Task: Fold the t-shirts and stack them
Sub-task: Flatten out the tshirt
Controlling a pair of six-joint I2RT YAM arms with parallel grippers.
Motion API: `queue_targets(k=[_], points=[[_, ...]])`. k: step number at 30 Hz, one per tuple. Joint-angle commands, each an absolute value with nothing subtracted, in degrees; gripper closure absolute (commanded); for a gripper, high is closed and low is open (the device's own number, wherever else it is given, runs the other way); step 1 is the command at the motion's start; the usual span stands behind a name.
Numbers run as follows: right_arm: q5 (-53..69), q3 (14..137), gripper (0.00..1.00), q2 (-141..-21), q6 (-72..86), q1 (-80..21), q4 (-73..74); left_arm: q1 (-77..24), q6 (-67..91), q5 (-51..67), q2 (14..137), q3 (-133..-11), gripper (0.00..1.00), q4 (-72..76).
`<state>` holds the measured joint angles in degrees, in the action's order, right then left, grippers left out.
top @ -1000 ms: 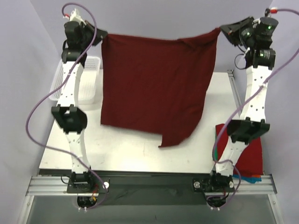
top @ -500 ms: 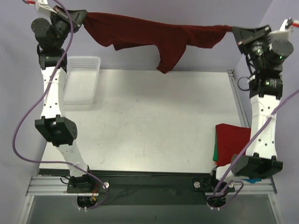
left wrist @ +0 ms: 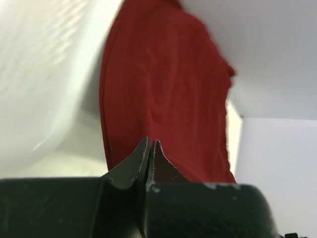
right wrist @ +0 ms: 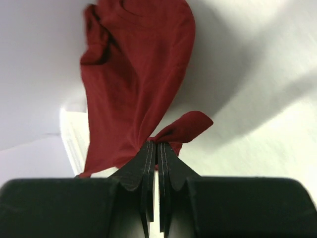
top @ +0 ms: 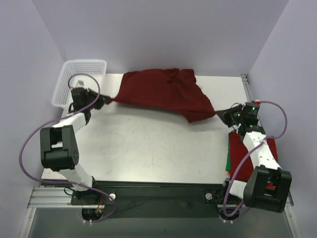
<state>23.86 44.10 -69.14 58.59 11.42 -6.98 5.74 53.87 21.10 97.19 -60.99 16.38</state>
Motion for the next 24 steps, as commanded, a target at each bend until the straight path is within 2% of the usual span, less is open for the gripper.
queue_targets(k=[1, 8, 9, 11, 12, 13, 15, 17, 20, 24], points=[[25.5, 40.0, 1.0, -65.7, 56.6, 10.7, -7.2, 6.4, 55.1, 15.7, 89.3, -53.5, 1.0, 21.1], [32.5, 29.5, 0.99, -69.2, 54.8, 10.6, -3.2, 6.4, 55.1, 11.9, 84.0, -43.1, 1.0, 12.8], [34.3, 28.4, 0.9, -68.7, 54.2, 10.5, -2.9, 6.5, 54.7, 10.0, 82.7, -41.3, 1.0, 8.7], [35.6, 25.9, 0.81, -66.5, 53.4, 10.4, -0.9, 6.6, 53.9, 7.0, 78.2, -40.1, 0.96, 3.9], [35.6, 25.6, 0.68, -65.1, 51.4, 10.4, -0.2, 6.5, 53.0, 5.8, 76.7, -38.9, 0.92, 0.2], [34.6, 25.3, 0.61, -63.4, 50.6, 10.4, 3.0, 6.5, 52.7, 5.0, 73.9, -38.1, 0.79, -2.1], [33.4, 25.0, 0.44, -57.5, 49.3, 10.4, 8.3, 6.4, 52.4, 2.6, 70.8, -36.3, 0.71, -8.1], [29.7, 25.2, 0.37, -51.4, 47.3, 9.7, 13.1, 6.4, 51.9, 1.5, 65.6, -34.5, 0.57, -9.6], [22.3, 26.3, 0.33, -47.7, 44.6, 8.0, 17.0, 6.2, 51.2, -1.6, 59.8, -32.3, 0.45, -12.9], [15.5, 28.5, 0.33, -49.2, 41.5, 2.0, 19.0, 5.1, 50.0, -5.5, 59.2, -32.7, 0.44, -17.2]])
